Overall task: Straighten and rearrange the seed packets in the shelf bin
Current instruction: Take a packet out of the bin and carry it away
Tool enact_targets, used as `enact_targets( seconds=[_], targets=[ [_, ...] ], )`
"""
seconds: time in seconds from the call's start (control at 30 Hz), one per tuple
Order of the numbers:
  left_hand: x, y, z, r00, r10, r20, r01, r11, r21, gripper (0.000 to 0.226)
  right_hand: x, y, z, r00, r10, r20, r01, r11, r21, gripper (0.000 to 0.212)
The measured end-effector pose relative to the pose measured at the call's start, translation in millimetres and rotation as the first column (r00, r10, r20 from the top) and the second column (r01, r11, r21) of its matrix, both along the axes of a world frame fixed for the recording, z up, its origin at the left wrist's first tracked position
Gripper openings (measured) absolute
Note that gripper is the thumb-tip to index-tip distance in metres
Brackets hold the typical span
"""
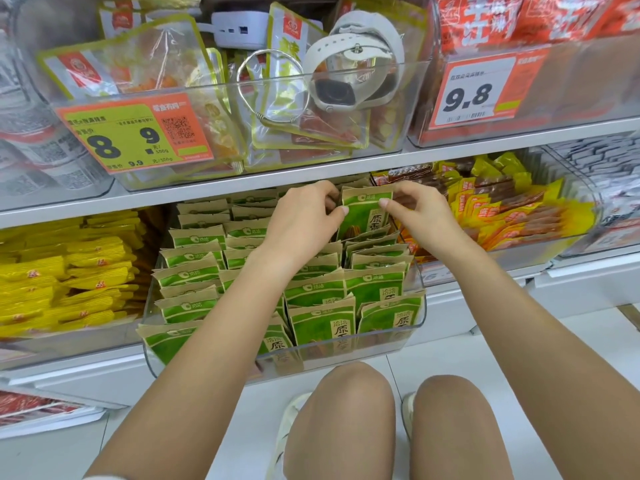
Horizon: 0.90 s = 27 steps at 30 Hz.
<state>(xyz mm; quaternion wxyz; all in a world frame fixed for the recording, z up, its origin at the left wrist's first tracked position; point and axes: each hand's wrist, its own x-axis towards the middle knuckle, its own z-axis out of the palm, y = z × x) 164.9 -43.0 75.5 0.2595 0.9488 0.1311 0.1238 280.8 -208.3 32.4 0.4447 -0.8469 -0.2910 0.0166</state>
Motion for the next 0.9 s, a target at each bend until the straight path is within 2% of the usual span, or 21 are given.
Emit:
enact_targets(
  seconds=[0.1, 0.23, 0.33, 0.63, 0.67, 0.77, 0.8, 0.9],
  targets=[
    [7, 1, 0, 1.000, 0.002, -0.016, -0.001, 0.999, 0.042, 0.027, 6, -2, 2, 0.999, 0.016, 0.049, -0.011, 0.994, -0.108, 0.023],
    [9, 0, -8, 0.995, -0.036, -0.093, 0.047, 0.992, 0.118, 0.024, 6, -4, 5, 0.998, 0.052, 0.044, -0.043, 0.982, -0.183, 0.022],
    [11, 2, -15, 0.994, 0.002, -0.110, 0.012, 0.992, 0.126, 0.024, 4, 1, 5, 0.997, 0.068, 0.035, -0.059, 0.975, -0.216, 0.014],
    [25, 2, -20, 0.976, 0.076, -0.203, -0.031, 0.977, 0.212, 0.021, 7, 8, 4, 0.998, 0.021, 0.052, -0.004, 0.946, -0.324, 0.027],
    [26, 3, -20, 0.974, 0.085, -0.211, -0.036, 0.974, 0.225, 0.023, 5, 6, 4, 0.999, 0.019, 0.049, -0.003, 0.953, -0.302, 0.028],
    [30, 5, -23, 0.972, 0.105, -0.208, -0.053, 0.970, 0.237, 0.025, -3, -7, 5, 0.998, 0.042, -0.040, -0.044, 0.999, -0.029, 0.015],
    [30, 5, -24, 0.973, 0.110, -0.204, -0.059, 0.968, 0.242, 0.027, -6, -11, 5, 0.996, 0.071, -0.051, -0.071, 0.997, 0.016, 0.010],
    [31, 4, -27, 0.971, 0.123, -0.204, -0.070, 0.966, 0.249, 0.029, -11, -18, 10, 0.987, 0.141, -0.076, -0.146, 0.987, -0.063, 0.007]
  ],
)
